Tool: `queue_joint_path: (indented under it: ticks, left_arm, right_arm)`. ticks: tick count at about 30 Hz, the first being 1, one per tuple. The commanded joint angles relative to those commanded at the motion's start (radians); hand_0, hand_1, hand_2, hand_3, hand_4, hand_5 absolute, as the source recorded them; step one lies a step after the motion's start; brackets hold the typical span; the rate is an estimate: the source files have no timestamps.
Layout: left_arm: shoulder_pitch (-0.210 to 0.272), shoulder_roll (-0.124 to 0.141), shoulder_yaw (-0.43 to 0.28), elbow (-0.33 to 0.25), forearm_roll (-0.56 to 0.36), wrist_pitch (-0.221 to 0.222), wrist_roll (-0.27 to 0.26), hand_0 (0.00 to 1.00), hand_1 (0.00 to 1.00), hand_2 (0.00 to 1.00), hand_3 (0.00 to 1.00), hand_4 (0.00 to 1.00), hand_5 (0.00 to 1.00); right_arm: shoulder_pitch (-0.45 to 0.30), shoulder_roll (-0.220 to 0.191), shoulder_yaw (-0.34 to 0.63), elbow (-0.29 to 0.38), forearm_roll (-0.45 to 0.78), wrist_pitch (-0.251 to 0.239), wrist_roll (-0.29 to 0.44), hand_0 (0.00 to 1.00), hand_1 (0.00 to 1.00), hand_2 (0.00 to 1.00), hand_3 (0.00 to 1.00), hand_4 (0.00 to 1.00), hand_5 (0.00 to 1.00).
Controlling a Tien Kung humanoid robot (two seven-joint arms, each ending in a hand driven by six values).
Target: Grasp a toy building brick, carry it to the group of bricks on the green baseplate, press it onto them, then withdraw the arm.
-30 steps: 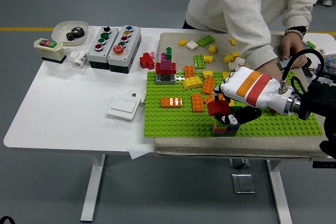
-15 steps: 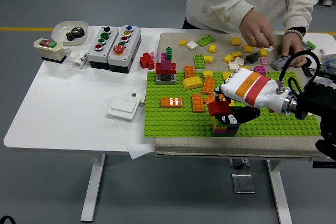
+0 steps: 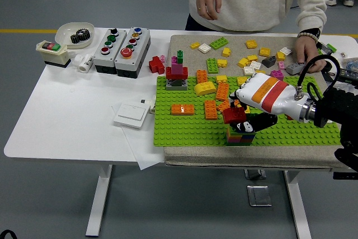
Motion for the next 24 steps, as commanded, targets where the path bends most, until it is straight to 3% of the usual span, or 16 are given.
queue_joint_path:
  ticks: [10,24]
  left_arm:
    - [0.0,0.0,-0.002,-0.001,0.004,-0.001,0.001,0.669,0.725,0.734,0.589,0.673,0.661]
    - [-0.001,0.001,0.002,0.001,-0.003,0.001,-0.001,0.669,0.726,0.735,0.589,0.673,0.662]
  right_arm:
    - [-0.005,0.0,0.001,-0.013,0.002,0.002,0.0,0.274,0.282,0.393,0.451,0.731,0.562]
    - [-0.011,-0.028,0.039,0.023,0.01,0.002,0.005,0.274,0.281,0.393,0.451,0.734,0.563]
